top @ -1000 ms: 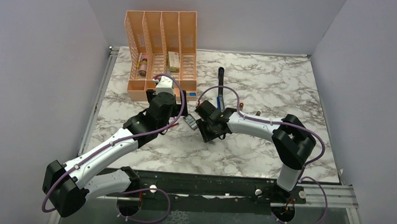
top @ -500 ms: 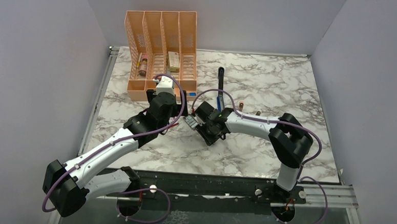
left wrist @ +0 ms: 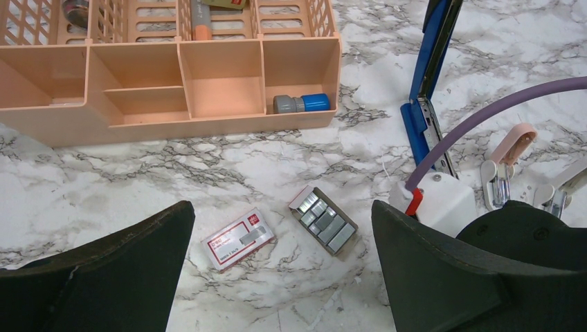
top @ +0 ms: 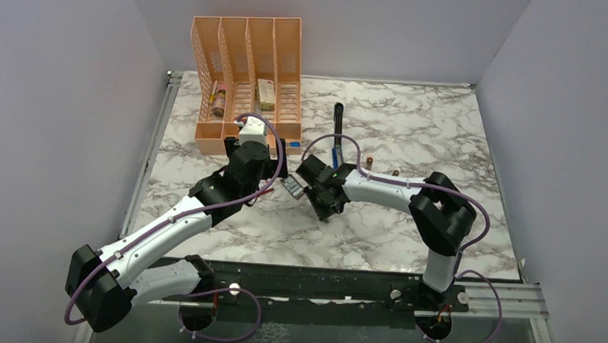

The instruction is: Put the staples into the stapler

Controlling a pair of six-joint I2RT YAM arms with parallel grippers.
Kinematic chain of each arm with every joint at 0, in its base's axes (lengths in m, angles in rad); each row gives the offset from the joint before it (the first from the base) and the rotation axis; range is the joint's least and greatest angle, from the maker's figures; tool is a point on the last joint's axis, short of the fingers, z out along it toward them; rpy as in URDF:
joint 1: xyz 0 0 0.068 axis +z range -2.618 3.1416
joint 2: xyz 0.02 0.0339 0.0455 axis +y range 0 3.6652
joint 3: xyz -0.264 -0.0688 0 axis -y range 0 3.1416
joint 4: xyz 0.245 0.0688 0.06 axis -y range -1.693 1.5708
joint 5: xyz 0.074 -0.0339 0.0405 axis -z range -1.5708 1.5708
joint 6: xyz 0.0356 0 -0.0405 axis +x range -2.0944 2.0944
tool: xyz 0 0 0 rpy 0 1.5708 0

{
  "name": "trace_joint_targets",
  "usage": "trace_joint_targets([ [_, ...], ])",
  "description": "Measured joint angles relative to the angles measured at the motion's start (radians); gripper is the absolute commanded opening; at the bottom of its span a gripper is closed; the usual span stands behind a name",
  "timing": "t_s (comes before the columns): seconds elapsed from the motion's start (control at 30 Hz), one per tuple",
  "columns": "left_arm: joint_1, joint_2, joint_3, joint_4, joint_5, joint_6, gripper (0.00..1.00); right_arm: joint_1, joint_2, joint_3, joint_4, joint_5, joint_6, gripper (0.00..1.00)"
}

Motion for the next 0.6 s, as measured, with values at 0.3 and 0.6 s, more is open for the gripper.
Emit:
trace_joint_targets([
  [0.3,0.000,0.002,0.000,0.000,0.000,0.000,0.99,0.000,-0.016,-0.021,-0.003,0.052,0.225,0.41],
  [0.6,0.000,0.002,0.000,0.000,0.000,0.000,0.99,0.000,-0.016,-0.020,-0.004,0.060,0.193,0.33],
])
